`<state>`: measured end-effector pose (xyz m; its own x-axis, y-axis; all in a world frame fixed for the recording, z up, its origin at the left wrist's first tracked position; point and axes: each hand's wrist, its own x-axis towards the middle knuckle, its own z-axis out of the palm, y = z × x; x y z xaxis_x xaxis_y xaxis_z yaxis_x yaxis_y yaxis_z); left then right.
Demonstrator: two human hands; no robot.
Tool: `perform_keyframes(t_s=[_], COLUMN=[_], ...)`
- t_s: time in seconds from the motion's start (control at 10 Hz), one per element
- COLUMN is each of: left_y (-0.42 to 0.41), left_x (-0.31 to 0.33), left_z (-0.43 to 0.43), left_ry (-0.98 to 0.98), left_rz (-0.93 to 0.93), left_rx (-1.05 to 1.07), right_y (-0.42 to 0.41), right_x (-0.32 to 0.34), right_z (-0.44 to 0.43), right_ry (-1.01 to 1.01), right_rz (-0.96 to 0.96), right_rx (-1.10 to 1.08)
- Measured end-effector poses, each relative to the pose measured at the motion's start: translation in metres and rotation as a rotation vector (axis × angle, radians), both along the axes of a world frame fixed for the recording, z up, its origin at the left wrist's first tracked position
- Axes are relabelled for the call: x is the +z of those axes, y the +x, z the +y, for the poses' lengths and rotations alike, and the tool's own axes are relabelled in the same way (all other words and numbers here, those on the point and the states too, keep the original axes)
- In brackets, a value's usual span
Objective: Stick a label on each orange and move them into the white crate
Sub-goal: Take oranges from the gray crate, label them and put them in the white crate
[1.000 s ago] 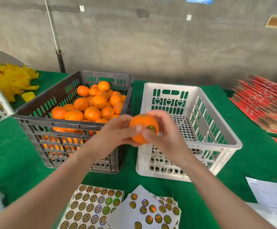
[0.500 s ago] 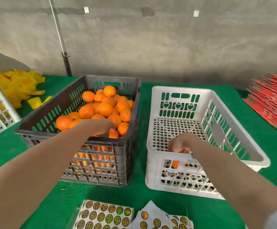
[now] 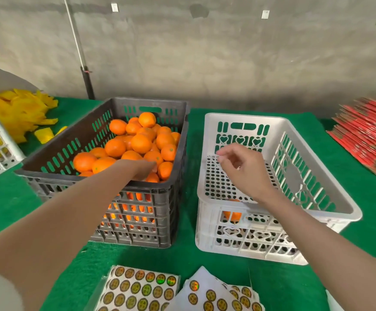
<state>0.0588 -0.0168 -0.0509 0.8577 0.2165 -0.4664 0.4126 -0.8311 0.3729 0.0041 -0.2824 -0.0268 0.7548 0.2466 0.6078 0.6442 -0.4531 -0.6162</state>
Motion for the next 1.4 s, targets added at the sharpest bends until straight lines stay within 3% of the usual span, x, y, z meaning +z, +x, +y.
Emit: perform_keyframes(t_s=[0.1, 0.2, 0.3, 0.4, 0.5, 0.6, 0.7, 0.8, 1.1, 1.2, 1.4], left_y=[0.000, 0.000, 0.013, -0.008, -0.038, -0.082, -0.139, -0.185, -0.195, -0.187, -0.178], left_x=[-0.006, -0.002, -0.011, 0.014, 0.041, 0.064, 0.068, 0.042, -0.079, -0.098, -0.115], left_z=[0.006, 0.009, 0.019, 0.012, 0.007, -0.004, -0.020, -0.040, -0.065, -0.071, -0.081], left_ry=[0.069, 0.096, 0.606, -0.515, -0.503, -0.878, -1.032, -1.044, -1.074, -1.087, -1.151], left_rz=[-0.167, -0.181, -0.338, -0.369, -0.748, -0.885, -0.830, -0.680, 0.024, 0.120, 0.175], left_rx=[-0.067, -0.086, -0.617, 0.313, 0.264, 0.185, -0.011, -0.097, -0.002, -0.023, 0.125], right_y=[-0.046, -0.071, -0.079, -0.082, -0.081, -0.077, -0.075, -0.074, -0.077, -0.081, -0.108], right_x=[-0.012, -0.055, -0.112, -0.146, -0.162, -0.169, -0.170, -0.166, -0.132, -0.126, -0.151], right_z=[0.014, 0.023, 0.017, 0.009, 0.010, 0.018, 0.023, 0.018, -0.004, -0.008, -0.017], right_ry=[-0.138, -0.577, -1.102, -1.201, -1.037, -1.055, -1.070, -0.954, -0.465, -0.369, -0.450], right_rz=[0.090, 0.415, 0.702, 0.805, 0.843, 0.774, 0.719, 0.645, 0.626, 0.651, 0.310], right_rx=[0.258, 0.359, 0.301, 0.190, 0.250, 0.320, 0.300, 0.264, 0.281, 0.245, 0.021])
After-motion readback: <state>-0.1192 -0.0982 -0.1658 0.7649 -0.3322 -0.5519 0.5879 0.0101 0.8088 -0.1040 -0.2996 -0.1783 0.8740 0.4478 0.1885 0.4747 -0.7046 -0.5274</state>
